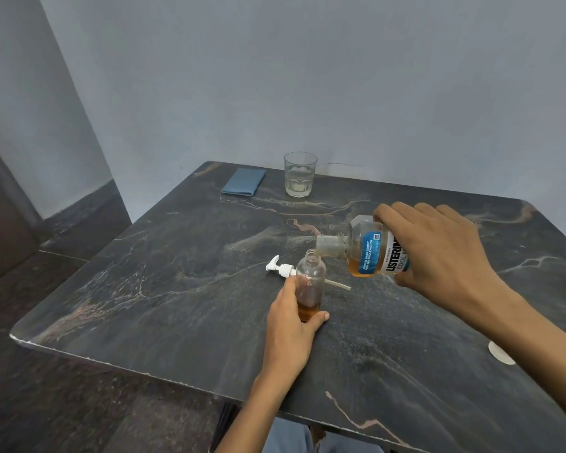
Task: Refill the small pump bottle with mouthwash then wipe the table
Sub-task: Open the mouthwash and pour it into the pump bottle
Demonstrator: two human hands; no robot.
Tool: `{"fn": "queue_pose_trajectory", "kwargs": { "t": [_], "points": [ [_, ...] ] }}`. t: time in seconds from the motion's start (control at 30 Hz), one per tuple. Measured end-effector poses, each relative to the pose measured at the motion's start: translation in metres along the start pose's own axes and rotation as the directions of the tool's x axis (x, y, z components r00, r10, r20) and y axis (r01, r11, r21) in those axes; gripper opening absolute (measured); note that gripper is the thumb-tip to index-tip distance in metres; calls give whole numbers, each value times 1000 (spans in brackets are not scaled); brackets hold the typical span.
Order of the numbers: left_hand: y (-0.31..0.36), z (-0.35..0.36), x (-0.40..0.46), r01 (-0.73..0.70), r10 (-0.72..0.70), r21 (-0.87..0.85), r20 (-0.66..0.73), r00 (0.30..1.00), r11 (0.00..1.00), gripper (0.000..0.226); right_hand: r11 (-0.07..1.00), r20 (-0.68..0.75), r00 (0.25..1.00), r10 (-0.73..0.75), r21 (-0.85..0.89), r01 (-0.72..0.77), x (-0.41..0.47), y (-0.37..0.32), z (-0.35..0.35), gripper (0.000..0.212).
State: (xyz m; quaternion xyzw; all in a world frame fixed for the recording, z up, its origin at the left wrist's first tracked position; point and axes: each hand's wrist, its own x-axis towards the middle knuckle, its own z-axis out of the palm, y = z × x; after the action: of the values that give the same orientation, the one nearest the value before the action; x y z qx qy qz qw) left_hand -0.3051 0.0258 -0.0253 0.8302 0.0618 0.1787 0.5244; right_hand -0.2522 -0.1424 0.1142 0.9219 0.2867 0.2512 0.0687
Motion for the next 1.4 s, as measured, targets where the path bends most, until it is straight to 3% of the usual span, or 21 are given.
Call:
{"fn": "queue_pose_trajectory", "kwargs": {
  "t": [1.4],
  "points": [
    [-1,0,-1,6,-6,16,-5,1000,1000,46,998,28,1000,-3,-56,4,1,0,-2,75]
  ]
}}
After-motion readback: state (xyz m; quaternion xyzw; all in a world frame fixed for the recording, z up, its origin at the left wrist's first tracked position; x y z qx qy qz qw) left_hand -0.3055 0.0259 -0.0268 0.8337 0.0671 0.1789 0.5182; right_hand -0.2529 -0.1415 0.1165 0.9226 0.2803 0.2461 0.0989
